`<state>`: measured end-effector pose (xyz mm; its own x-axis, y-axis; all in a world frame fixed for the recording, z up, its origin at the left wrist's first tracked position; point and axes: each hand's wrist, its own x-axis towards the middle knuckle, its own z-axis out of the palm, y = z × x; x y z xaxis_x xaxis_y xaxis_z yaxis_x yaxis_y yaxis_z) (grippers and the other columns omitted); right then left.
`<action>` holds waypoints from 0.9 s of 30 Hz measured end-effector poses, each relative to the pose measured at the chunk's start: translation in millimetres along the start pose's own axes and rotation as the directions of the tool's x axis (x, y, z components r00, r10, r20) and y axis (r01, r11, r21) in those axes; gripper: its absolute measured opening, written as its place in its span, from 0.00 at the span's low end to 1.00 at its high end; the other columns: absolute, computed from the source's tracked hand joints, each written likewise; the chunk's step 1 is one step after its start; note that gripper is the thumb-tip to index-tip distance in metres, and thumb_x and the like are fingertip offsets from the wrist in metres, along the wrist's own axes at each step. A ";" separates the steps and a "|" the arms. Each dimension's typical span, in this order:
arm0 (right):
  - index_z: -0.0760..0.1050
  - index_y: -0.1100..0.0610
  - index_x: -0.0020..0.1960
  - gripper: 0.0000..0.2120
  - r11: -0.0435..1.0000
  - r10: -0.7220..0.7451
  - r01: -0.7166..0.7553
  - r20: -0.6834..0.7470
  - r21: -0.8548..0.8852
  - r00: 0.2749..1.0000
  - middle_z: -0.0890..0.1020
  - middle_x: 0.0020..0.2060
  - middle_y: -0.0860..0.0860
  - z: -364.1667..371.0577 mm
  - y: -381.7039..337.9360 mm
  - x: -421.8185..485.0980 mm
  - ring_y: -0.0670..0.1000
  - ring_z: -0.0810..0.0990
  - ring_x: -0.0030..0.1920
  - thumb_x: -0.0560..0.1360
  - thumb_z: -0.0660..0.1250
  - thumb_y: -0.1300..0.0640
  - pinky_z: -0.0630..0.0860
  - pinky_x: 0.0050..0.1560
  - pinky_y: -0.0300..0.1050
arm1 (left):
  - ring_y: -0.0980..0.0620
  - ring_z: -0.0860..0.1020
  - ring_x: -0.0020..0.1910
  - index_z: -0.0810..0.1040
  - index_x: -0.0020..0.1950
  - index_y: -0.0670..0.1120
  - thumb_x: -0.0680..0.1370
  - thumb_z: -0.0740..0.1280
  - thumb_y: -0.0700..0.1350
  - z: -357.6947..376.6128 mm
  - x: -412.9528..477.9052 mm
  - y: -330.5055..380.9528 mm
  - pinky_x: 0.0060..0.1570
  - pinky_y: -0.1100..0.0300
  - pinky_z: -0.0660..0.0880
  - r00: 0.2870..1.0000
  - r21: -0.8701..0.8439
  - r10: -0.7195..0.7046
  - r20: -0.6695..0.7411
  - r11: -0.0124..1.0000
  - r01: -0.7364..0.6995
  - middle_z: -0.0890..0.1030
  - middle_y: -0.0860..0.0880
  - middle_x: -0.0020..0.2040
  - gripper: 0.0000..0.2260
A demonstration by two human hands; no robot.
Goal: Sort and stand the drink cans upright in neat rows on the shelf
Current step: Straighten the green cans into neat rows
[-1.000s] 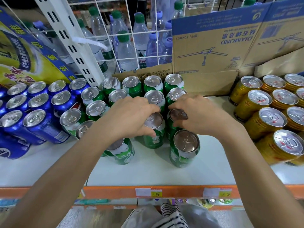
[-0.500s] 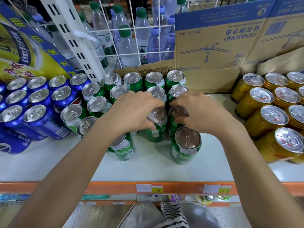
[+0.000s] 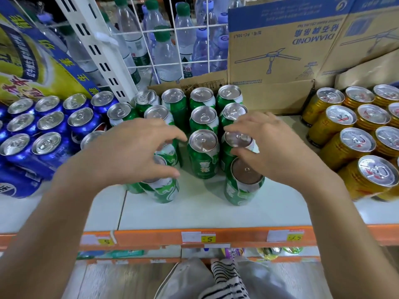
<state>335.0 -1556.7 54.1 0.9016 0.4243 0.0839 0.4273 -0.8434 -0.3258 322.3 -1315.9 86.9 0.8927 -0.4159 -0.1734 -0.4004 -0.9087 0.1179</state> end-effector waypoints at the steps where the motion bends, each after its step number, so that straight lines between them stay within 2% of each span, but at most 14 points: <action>1: 0.75 0.49 0.63 0.17 1.000 0.005 -0.004 -0.021 0.027 1.000 0.76 0.60 0.50 -1.9 -3.3 -4.5 0.55 0.72 0.59 0.74 0.68 0.54 0.64 0.58 0.40 | 0.59 0.72 0.54 0.67 0.68 0.62 0.67 0.71 0.64 -0.3 -6.8 -1.7 0.52 0.56 0.72 0.997 0.059 -0.018 0.074 0.998 0.014 0.73 0.60 0.56 0.31; 4: 0.77 0.48 0.59 0.15 0.999 0.033 -0.035 0.061 0.033 0.998 0.78 0.57 0.47 -1.6 -10.7 -13.5 0.54 0.74 0.57 0.73 0.68 0.52 0.73 0.55 0.52 | 0.56 0.71 0.59 0.59 0.71 0.65 0.67 0.70 0.65 12.3 -16.8 -1.1 0.47 0.57 0.73 0.978 0.302 -0.069 0.197 0.953 0.006 0.67 0.60 0.61 0.35; 7: 0.75 0.45 0.61 0.16 0.998 0.056 -0.051 0.199 -0.030 0.978 0.77 0.58 0.48 3.6 -11.7 -15.8 0.54 0.74 0.57 0.73 0.66 0.49 0.74 0.54 0.51 | 0.53 0.71 0.59 0.59 0.70 0.63 0.70 0.70 0.62 19.1 -13.1 1.2 0.45 0.58 0.73 0.979 0.378 -0.076 0.186 0.926 0.000 0.66 0.58 0.61 0.32; 9: 0.76 0.46 0.59 0.15 0.999 0.051 -0.046 0.219 -0.028 0.974 0.78 0.56 0.49 4.1 -11.1 -16.5 0.54 0.74 0.56 0.73 0.66 0.48 0.74 0.54 0.51 | 0.53 0.71 0.60 0.63 0.68 0.61 0.71 0.70 0.61 18.3 -10.1 5.3 0.45 0.58 0.72 0.987 0.393 -0.035 0.156 0.919 -0.029 0.69 0.58 0.59 0.29; 14: 0.77 0.52 0.55 0.14 0.997 0.044 -0.028 0.224 -0.073 0.974 0.79 0.53 0.51 3.3 -11.2 -16.1 0.55 0.75 0.55 0.74 0.64 0.45 0.74 0.53 0.51 | 0.54 0.70 0.59 0.65 0.67 0.61 0.70 0.68 0.64 20.4 -3.5 25.8 0.55 0.55 0.71 0.988 0.250 0.072 0.135 0.963 -0.104 0.70 0.59 0.59 0.28; 18: 0.77 0.50 0.59 0.15 0.997 0.038 -0.023 0.233 -0.069 0.972 0.78 0.55 0.51 3.5 -10.4 -16.9 0.55 0.75 0.56 0.74 0.65 0.46 0.73 0.54 0.51 | 0.51 0.72 0.59 0.64 0.70 0.59 0.72 0.67 0.64 26.7 8.6 46.2 0.52 0.58 0.69 0.988 0.196 0.089 0.124 0.974 -0.112 0.69 0.54 0.60 0.29; 22: 0.77 0.52 0.57 0.14 0.997 0.021 -0.003 0.233 -0.080 0.972 0.79 0.53 0.51 3.6 -9.0 -17.2 0.55 0.75 0.55 0.74 0.65 0.47 0.74 0.52 0.51 | 0.50 0.69 0.58 0.67 0.66 0.55 0.71 0.69 0.62 34.3 14.5 57.1 0.56 0.52 0.72 0.990 0.155 0.112 0.084 0.980 -0.124 0.68 0.52 0.58 0.27; 27: 0.76 0.51 0.58 0.15 0.997 0.011 0.004 0.211 -0.071 0.977 0.78 0.53 0.51 5.8 -8.4 -17.5 0.55 0.75 0.55 0.74 0.65 0.46 0.73 0.52 0.50 | 0.50 0.68 0.57 0.67 0.63 0.52 0.72 0.70 0.60 35.7 18.1 57.9 0.53 0.56 0.69 0.987 0.154 0.149 0.066 0.975 -0.158 0.67 0.51 0.57 0.24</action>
<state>315.2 -1555.1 49.9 0.8715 0.4753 -0.1206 0.4349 -0.8628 -0.2577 307.8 -1377.3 55.7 0.8073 -0.5485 -0.2179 -0.5634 -0.8261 -0.0081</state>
